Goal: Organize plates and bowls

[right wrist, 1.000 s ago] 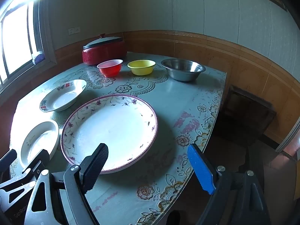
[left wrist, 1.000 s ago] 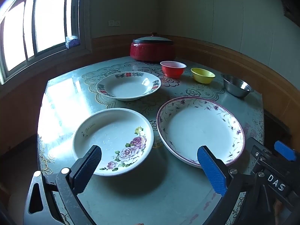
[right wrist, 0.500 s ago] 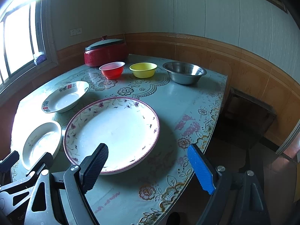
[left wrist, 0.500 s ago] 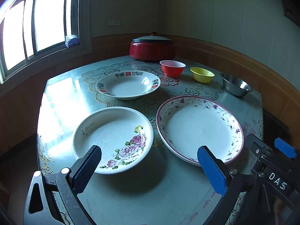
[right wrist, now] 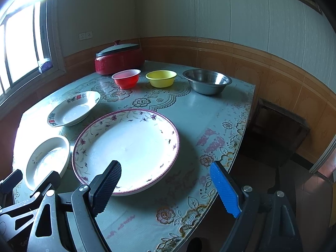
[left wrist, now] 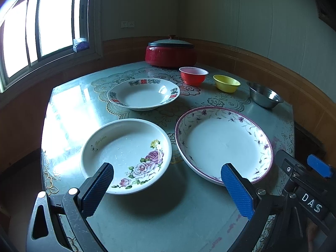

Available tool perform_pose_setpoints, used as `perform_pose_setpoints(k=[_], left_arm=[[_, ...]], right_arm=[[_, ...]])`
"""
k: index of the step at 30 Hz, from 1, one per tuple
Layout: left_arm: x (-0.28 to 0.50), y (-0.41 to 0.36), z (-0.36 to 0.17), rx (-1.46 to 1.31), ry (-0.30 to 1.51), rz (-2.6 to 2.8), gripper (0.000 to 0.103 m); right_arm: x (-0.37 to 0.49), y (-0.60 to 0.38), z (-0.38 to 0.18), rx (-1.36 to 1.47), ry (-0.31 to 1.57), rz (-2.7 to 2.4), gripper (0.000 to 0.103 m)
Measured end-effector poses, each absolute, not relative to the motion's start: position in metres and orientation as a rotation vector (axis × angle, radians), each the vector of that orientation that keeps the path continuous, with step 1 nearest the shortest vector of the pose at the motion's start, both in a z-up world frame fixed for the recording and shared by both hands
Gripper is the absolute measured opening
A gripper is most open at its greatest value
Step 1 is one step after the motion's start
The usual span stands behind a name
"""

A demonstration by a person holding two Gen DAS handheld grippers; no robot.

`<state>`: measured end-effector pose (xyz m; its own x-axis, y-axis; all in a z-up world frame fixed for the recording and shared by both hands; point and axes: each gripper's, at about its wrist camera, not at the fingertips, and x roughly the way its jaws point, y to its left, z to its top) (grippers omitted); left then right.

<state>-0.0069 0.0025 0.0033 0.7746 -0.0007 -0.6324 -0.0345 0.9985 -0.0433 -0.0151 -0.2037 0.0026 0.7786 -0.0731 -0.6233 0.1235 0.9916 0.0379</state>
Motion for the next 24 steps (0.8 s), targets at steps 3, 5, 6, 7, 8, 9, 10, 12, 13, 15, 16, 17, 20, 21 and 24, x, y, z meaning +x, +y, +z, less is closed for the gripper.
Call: perform_pose_setpoints(k=[3,5,6,7,8,9,10,12,13,15,16,17,20,21,24], left_arm=[[-0.007,0.003,0.0033,-0.054,0.684,0.017,0.103],[-0.0074,0.0029,0.0032,-0.054,0.684,0.015,0.103],[-0.0075,0.0027,0.0033,-0.054,0.685,0.013,0.103],[-0.0074,0.0026,0.0035,-0.055,0.685,0.012,0.103],[-0.0077,0.0024,0.0037,-0.056,0.684,0.012,0.103],[-0.0079,0.0022,0.0038,-0.056,0.684,0.011,0.103],[-0.0079,0.0018,0.0037,-0.055,0.684,0.011,0.103],[-0.0084,0.0017,0.0038,-0.054,0.684,0.011,0.103],[-0.0086,0.0018,0.0039,-0.056,0.684,0.011,0.103],[-0.0085,0.0016,0.0038,-0.058,0.685,0.011,0.103],[-0.0085,0.0016,0.0037,-0.059,0.686,0.01,0.103],[-0.0085,0.0013,0.0035,-0.059,0.686,0.01,0.103],[-0.0081,0.0002,0.0034,-0.057,0.687,0.007,0.103],[-0.008,0.0,0.0034,-0.056,0.687,0.006,0.103],[-0.0078,-0.0003,0.0029,-0.056,0.686,0.003,0.103]], right_arm=[[-0.0153,-0.2038,0.0028,0.078,0.67,-0.107,0.088],[-0.0154,-0.2038,0.0031,0.079,0.669,-0.107,0.088],[-0.0157,-0.2038,0.0032,0.079,0.669,-0.107,0.088],[-0.0159,-0.2038,0.0033,0.079,0.668,-0.107,0.088],[-0.0159,-0.204,0.0033,0.079,0.668,-0.107,0.088],[-0.0163,-0.2043,0.0035,0.08,0.667,-0.108,0.088],[-0.0164,-0.2044,0.0038,0.08,0.666,-0.108,0.088],[-0.0167,-0.2049,0.004,0.082,0.666,-0.107,0.088],[-0.0168,-0.2048,0.0041,0.081,0.666,-0.107,0.088],[-0.0165,-0.2052,0.0042,0.082,0.666,-0.107,0.088],[-0.0165,-0.2053,0.0043,0.082,0.667,-0.107,0.088],[-0.0166,-0.2051,0.0043,0.082,0.666,-0.107,0.088],[-0.017,-0.2053,0.0038,0.084,0.666,-0.109,0.088],[-0.0174,-0.2056,0.0036,0.085,0.666,-0.11,0.088],[-0.0185,-0.2063,0.0033,0.087,0.665,-0.111,0.088]])
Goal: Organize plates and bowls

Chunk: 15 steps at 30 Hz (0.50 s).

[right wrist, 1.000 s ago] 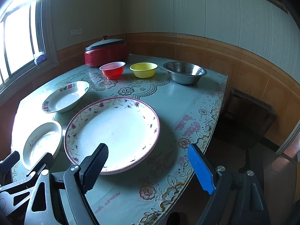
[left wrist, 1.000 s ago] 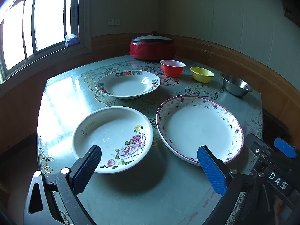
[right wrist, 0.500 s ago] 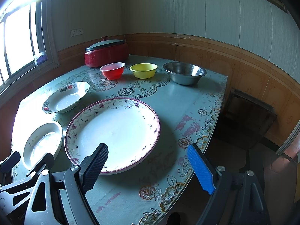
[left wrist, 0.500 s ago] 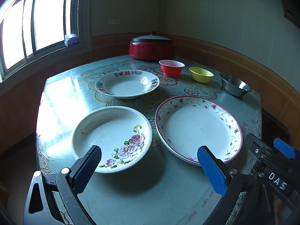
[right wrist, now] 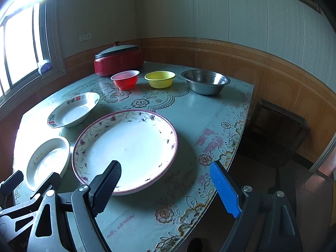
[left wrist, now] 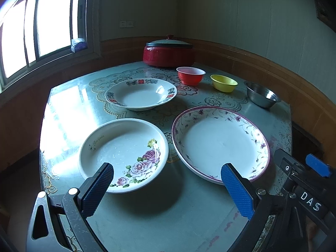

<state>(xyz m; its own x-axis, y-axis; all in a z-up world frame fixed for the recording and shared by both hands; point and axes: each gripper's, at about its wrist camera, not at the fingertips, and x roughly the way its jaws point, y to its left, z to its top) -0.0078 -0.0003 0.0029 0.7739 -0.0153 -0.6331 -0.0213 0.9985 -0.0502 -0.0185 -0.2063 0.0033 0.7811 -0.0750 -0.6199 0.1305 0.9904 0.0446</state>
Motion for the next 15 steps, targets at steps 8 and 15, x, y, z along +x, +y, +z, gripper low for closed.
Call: perform_pose_setpoints(k=[8,15], left_arm=[[-0.0088,-0.0006,0.0031,-0.06,0.689,-0.002,0.103],[-0.0098,-0.0024,0.0022,-0.059,0.69,-0.021,0.103]], right_arm=[[-0.0189,-0.2072,0.0025,0.089,0.666,-0.111,0.088],[-0.019,-0.2086,0.0023,0.088,0.666,-0.112,0.088]])
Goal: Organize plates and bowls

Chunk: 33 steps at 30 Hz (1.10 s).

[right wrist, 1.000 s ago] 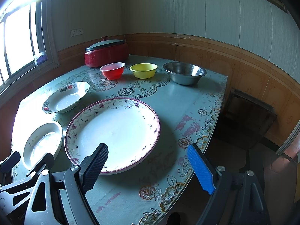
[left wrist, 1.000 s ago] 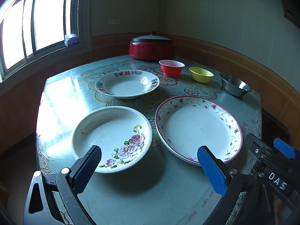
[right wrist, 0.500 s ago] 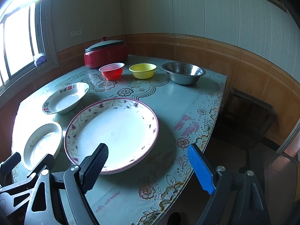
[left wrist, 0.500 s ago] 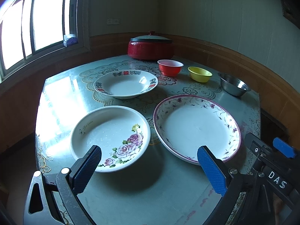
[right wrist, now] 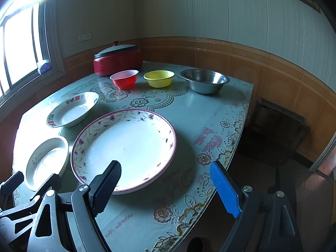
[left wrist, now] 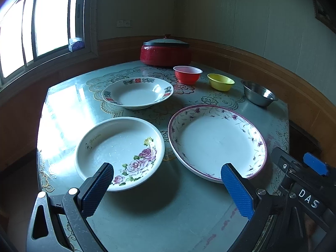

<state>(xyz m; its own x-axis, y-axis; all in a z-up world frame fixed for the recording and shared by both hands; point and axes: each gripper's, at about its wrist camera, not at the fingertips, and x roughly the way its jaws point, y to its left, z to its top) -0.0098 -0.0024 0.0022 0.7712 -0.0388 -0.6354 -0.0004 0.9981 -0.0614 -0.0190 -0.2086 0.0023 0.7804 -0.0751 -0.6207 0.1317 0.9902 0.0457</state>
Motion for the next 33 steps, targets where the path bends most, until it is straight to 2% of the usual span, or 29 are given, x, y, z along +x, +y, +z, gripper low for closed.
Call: perform_pose_setpoints(k=[16,33], left_arm=[[-0.01,-0.016,-0.006,-0.09,0.741,-0.175,0.103],[0.015,-0.045,-0.006,-0.131,0.741,-0.063,0.103]], right_arm=[[0.002,-0.227,-0.003,0.019,0.718,-0.084,0.088],[0.06,-0.288,0.011,-0.095,0.631,-0.073,0.088]])
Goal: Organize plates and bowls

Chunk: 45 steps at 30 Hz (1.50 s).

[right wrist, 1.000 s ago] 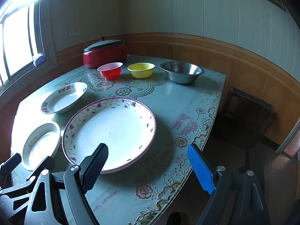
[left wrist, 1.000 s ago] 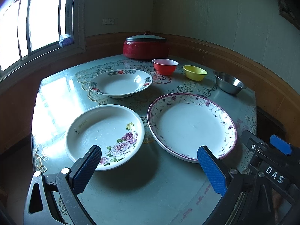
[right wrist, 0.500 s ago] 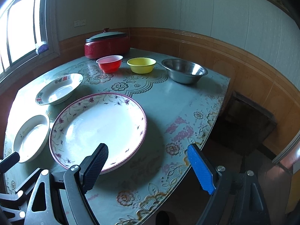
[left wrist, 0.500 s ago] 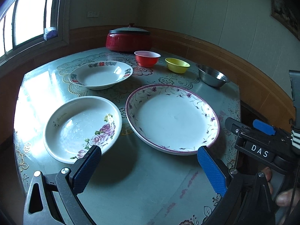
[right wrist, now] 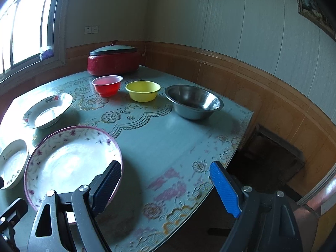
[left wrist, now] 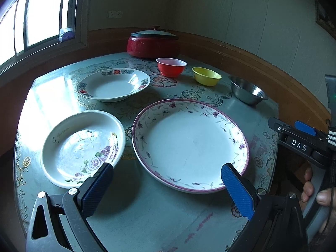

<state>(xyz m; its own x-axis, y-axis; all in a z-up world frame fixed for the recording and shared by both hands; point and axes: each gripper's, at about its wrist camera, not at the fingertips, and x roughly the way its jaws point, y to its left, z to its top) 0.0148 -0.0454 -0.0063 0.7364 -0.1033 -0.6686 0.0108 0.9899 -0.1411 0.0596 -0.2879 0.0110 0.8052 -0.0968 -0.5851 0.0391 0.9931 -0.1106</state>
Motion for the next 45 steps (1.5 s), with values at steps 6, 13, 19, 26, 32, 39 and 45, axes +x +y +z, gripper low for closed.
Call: perform_pose_setpoints(k=[6,13,19,26,32,39,45], left_arm=[[0.03,-0.051,-0.012,-0.198,0.762,0.023,0.103],[0.038,-0.065,-0.02,-0.232,0.787,0.108,0.103],[0.029,-0.066,-0.022,-0.282,0.783,0.216,0.102],[0.013,-0.063,-0.03,-0.35,0.802,0.362,0.101],[0.003,-0.06,-0.033,-0.367,0.836,0.443,0.089],[0.013,-0.055,-0.038,-0.391,0.859,0.404,0.067],[0.033,-0.052,-0.043,-0.392,0.874,0.34,0.055]], right_arm=[[0.09,-0.314,0.013,-0.12,0.627,-0.052,0.088],[0.121,-0.334,0.009,-0.137,0.633,0.012,0.088],[0.148,-0.338,0.003,-0.157,0.65,0.122,0.088],[0.175,-0.326,-0.015,-0.129,0.724,0.395,0.088],[0.192,-0.309,-0.032,-0.067,0.825,0.595,0.079],[0.202,-0.28,-0.045,-0.095,0.891,0.717,0.051],[0.204,-0.262,-0.049,-0.167,0.928,0.766,0.03]])
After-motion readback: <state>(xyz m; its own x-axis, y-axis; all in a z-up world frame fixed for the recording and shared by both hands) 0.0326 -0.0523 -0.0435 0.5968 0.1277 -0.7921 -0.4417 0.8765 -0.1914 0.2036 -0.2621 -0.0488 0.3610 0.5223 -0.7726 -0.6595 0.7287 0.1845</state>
